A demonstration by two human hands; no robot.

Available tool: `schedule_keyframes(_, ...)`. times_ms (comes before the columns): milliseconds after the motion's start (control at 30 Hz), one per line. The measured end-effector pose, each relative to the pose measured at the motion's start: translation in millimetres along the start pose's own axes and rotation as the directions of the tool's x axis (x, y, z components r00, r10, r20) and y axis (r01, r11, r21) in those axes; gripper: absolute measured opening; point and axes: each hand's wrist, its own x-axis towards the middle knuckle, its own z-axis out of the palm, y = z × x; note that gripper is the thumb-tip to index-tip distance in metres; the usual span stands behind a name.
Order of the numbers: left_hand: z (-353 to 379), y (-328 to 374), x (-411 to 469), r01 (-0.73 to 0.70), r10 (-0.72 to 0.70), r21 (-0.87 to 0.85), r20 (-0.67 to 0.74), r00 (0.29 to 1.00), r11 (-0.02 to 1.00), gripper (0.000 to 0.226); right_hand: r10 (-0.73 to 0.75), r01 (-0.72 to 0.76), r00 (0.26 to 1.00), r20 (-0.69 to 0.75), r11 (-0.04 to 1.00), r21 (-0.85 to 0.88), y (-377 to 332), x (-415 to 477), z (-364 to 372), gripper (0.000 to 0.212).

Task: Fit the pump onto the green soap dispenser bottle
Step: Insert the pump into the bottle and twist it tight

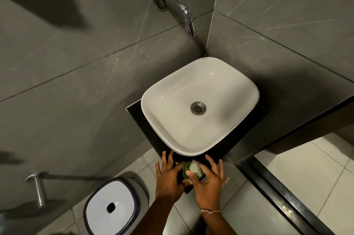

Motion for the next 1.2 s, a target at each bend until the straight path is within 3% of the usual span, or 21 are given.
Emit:
schedule_keyframes(200,3,-1,1,0.003,-0.003,0.002,-0.010,1.000,1.000,0.061,0.028,-0.032,0.997,-0.069,0.997,-0.064,-6,1,4,0.031)
schedule_keyframes(300,3,-1,0,0.006,-0.006,0.010,0.001,1.000,1.000,0.062,0.030,-0.031,0.999,-0.023,0.999,-0.016,-4,2,1,0.036)
schedule_keyframes(400,4,0,1,0.009,-0.009,0.018,0.001,1.000,1.000,0.064,-0.063,0.065,0.997,0.039,0.997,-0.039,-1,4,-4,0.040)
schedule_keyframes(633,4,-1,1,0.010,-0.009,0.027,-0.024,1.000,1.000,0.062,-0.067,0.063,0.996,-0.062,0.996,-0.069,-4,4,-2,0.029)
schedule_keyframes(800,2,1,0,0.002,-0.002,0.008,-0.010,1.000,1.000,0.061,-0.081,0.080,0.997,-0.007,0.996,-0.035,-3,1,-1,0.036)
schedule_keyframes(1000,1,1,0,0.006,-0.006,0.021,0.002,1.000,1.000,0.063,-0.068,0.061,0.996,-0.052,0.991,-0.122,-4,0,0,0.034)
schedule_keyframes(1200,-2,2,0,0.002,-0.002,0.039,0.014,1.000,0.999,0.066,-0.033,0.045,0.995,0.093,0.991,-0.127,-11,1,-22,0.040)
